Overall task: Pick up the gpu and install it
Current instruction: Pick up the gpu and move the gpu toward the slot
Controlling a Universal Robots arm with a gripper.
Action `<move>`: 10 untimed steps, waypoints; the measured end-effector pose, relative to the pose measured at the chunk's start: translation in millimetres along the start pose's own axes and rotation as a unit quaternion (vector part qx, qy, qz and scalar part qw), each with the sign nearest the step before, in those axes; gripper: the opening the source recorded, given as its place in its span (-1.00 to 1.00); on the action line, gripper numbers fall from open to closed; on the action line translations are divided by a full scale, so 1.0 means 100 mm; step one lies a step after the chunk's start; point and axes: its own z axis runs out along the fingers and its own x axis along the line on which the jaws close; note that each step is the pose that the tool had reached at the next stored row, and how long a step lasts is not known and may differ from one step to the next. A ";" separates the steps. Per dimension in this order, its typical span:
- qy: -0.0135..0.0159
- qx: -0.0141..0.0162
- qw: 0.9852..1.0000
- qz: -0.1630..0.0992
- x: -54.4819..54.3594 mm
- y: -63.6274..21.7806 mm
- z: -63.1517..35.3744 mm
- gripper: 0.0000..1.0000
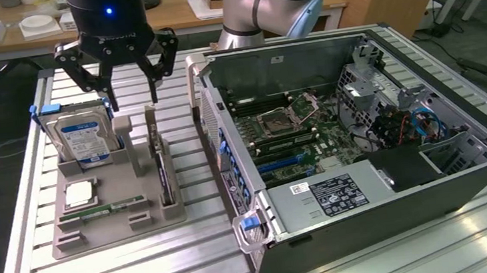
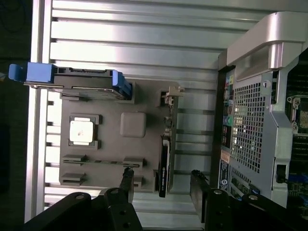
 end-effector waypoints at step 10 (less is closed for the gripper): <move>0.000 0.000 1.000 -0.003 0.00 -0.020 0.040 0.18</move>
